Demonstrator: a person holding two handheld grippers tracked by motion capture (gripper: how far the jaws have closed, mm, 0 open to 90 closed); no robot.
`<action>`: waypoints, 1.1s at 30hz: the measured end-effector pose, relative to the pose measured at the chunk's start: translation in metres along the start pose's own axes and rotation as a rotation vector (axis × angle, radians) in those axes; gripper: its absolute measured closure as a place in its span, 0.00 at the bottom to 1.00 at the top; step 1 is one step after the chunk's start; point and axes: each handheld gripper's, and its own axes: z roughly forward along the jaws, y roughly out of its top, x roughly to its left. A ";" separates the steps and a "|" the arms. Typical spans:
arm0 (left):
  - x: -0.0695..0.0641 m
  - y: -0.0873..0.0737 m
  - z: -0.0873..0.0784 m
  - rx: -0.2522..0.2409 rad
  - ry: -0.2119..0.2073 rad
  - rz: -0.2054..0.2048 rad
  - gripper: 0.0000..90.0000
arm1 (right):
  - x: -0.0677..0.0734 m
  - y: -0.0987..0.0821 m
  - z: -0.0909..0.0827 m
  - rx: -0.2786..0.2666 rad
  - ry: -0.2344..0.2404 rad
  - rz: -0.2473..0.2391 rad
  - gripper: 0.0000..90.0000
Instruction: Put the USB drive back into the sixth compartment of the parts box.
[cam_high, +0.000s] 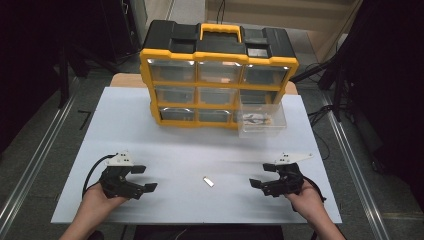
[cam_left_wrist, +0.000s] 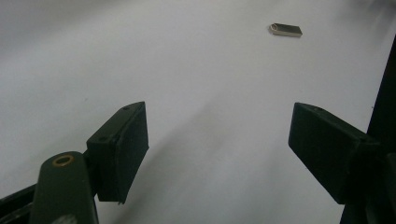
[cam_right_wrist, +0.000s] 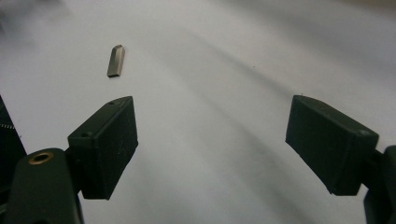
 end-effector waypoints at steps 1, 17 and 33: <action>0.000 0.000 0.000 0.000 0.000 0.000 0.24 | 0.000 0.000 0.000 -0.003 0.005 0.006 0.17; 0.000 -0.001 -0.003 -0.015 0.011 -0.011 0.24 | -0.001 0.000 0.003 0.017 -0.013 -0.001 0.17; -0.001 -0.001 -0.003 -0.012 0.008 -0.006 0.24 | 0.001 0.001 0.002 0.012 0.011 -0.010 0.17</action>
